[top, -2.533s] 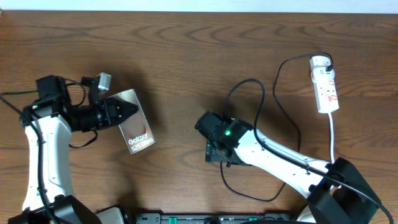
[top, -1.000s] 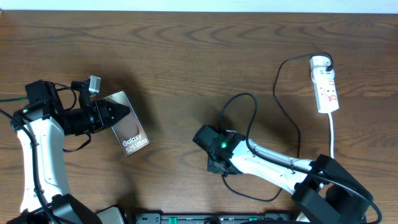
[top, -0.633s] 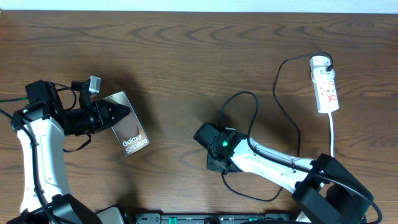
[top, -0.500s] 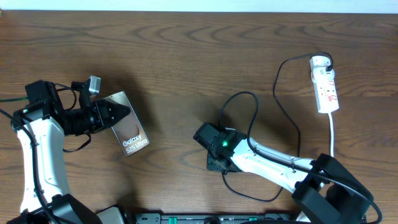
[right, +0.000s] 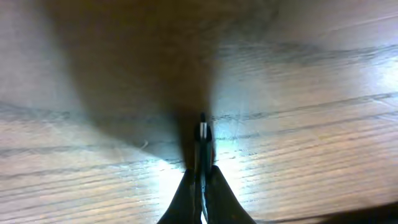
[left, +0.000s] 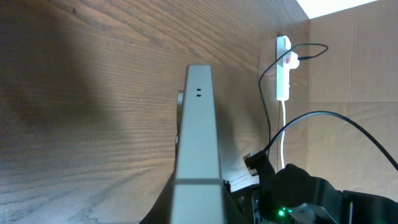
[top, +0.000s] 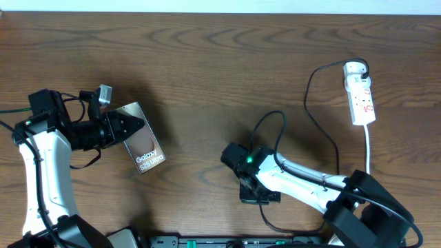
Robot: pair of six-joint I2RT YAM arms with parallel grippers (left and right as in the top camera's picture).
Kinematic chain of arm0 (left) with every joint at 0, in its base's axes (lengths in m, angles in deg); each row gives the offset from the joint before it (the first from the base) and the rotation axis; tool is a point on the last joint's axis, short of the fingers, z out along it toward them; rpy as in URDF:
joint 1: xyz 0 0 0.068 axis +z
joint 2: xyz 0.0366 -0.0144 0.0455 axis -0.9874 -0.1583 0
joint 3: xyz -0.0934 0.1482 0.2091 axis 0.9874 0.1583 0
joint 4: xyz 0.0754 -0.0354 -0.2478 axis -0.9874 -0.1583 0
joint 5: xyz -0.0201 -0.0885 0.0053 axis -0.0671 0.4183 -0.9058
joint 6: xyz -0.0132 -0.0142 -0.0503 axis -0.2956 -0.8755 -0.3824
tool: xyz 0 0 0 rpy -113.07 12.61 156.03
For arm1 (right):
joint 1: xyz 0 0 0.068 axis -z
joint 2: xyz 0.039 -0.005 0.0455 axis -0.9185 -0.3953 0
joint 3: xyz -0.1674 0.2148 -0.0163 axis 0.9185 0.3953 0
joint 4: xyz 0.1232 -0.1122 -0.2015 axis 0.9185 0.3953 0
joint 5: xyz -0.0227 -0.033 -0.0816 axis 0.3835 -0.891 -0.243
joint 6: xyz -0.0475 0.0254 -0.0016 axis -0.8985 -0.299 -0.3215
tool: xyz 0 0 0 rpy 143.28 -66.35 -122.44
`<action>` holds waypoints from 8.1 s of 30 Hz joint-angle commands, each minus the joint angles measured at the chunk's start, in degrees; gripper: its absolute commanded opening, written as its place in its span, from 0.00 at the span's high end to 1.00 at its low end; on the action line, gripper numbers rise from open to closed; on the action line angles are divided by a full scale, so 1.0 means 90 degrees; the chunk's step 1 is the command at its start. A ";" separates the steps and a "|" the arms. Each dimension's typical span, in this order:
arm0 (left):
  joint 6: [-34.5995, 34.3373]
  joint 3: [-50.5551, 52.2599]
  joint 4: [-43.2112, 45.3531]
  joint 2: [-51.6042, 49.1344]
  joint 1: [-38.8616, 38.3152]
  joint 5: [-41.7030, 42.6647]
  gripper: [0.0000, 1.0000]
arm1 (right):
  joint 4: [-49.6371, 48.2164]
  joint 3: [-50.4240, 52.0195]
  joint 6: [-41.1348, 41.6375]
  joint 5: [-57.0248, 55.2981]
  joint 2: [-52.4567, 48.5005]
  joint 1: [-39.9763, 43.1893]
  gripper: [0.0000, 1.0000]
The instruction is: Plug charger to phone and switch on socket
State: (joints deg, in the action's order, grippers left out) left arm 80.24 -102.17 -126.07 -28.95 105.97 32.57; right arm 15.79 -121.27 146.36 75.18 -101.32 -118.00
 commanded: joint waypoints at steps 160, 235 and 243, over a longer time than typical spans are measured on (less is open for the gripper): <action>-0.1231 -0.0066 0.3036 0.0012 -0.1705 0.3551 0.93 | -0.6380 -0.0772 -0.6360 0.8680 -0.0461 0.1542 0.99; -0.1608 -0.0066 0.3514 0.0012 -0.1982 0.3551 0.93 | -0.6283 -0.0770 -0.6385 0.8680 -0.0461 0.1790 0.99; -0.1610 -0.0066 0.3517 0.0012 -0.1987 0.3551 0.93 | -0.6283 -0.0770 -0.6387 0.8682 -0.0461 0.1790 0.99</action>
State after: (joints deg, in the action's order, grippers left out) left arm 65.01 -102.15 -94.55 -28.95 88.60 61.44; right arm -40.78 -128.09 89.18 152.25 -105.08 -102.02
